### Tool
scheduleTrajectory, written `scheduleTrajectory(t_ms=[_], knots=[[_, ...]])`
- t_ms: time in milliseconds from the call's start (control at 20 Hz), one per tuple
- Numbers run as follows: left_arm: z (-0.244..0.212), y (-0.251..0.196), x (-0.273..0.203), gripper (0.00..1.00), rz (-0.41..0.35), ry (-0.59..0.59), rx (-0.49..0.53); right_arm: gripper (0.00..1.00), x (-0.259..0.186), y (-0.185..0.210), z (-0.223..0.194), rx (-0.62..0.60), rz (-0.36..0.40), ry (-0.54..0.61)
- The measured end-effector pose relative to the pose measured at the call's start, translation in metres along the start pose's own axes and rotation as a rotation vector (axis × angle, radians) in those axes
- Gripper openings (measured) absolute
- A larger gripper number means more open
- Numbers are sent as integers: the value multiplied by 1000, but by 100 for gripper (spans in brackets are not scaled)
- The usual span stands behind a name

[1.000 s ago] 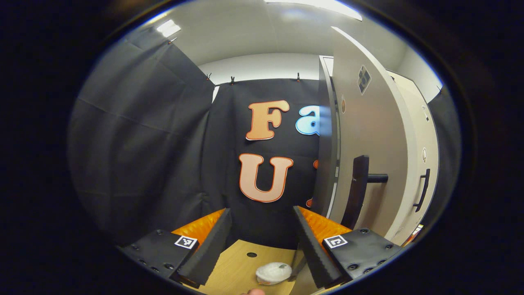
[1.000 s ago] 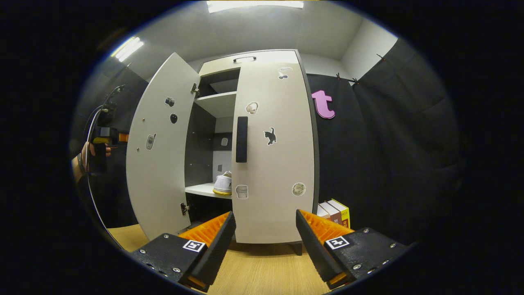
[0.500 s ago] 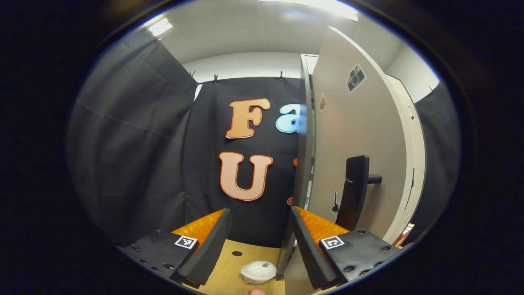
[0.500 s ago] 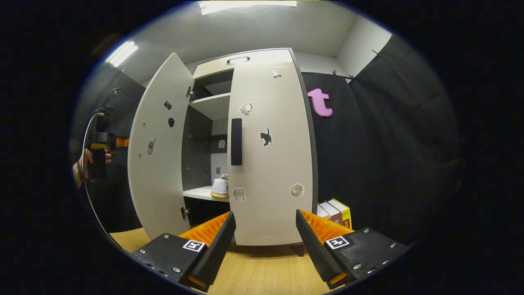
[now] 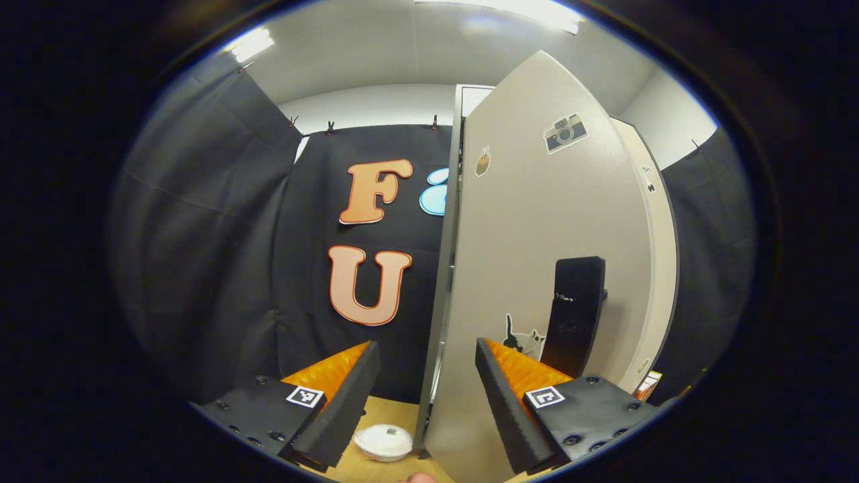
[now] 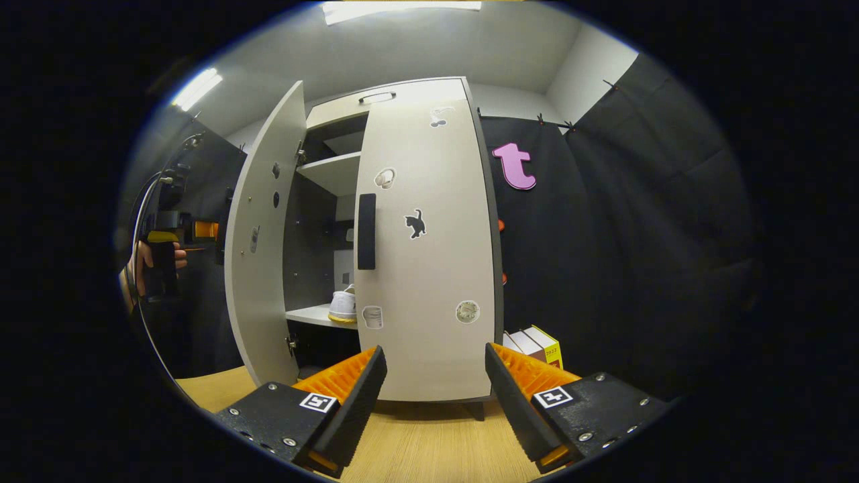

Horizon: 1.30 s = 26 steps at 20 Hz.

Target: Grab one shoe with the right hand and put it into the shoe cabinet, grab the other shoe with the left hand and put it into the shoe cabinet; then close the right door with the right hand and the left door with the left hand.

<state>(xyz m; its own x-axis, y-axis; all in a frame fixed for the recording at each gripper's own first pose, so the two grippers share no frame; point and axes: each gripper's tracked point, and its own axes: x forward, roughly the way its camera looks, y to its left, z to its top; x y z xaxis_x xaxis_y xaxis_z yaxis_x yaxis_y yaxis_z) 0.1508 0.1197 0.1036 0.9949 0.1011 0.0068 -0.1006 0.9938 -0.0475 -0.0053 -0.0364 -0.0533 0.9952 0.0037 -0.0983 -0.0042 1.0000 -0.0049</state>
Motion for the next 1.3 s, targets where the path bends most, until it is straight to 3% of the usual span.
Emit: scheduleTrajectory(t_ms=[100, 300, 450, 650, 750, 800, 900, 1300], knots=[[-2, -18, 6, 88, -27, -3, 6, 91, 1, -6, 0, 0, -11, -3], [-8, -70, 25, 99, -119, -9, -27, 91, 2, -18, -3, -4, -29, 0], [-16, -102, 43, 92, -155, -4, -28, 91, 1, -30, -5, -7, -52, 7], [-19, -111, 57, 89, -137, -10, -21, 91, -2, -48, -10, 8, -93, 14], [-18, -116, 60, 99, -141, -10, -9, 91, -3, -54, -13, 20, -107, 22], [-18, -119, 64, 89, -142, -5, -6, 91, -4, -56, -12, 25, -112, 22], [-18, -124, 70, 94, -142, -6, -4, 91, -7, -62, -12, 25, -122, 17], [-22, -132, 82, 94, -138, -15, -15, 91, -16, -68, -9, 16, -134, 5]])
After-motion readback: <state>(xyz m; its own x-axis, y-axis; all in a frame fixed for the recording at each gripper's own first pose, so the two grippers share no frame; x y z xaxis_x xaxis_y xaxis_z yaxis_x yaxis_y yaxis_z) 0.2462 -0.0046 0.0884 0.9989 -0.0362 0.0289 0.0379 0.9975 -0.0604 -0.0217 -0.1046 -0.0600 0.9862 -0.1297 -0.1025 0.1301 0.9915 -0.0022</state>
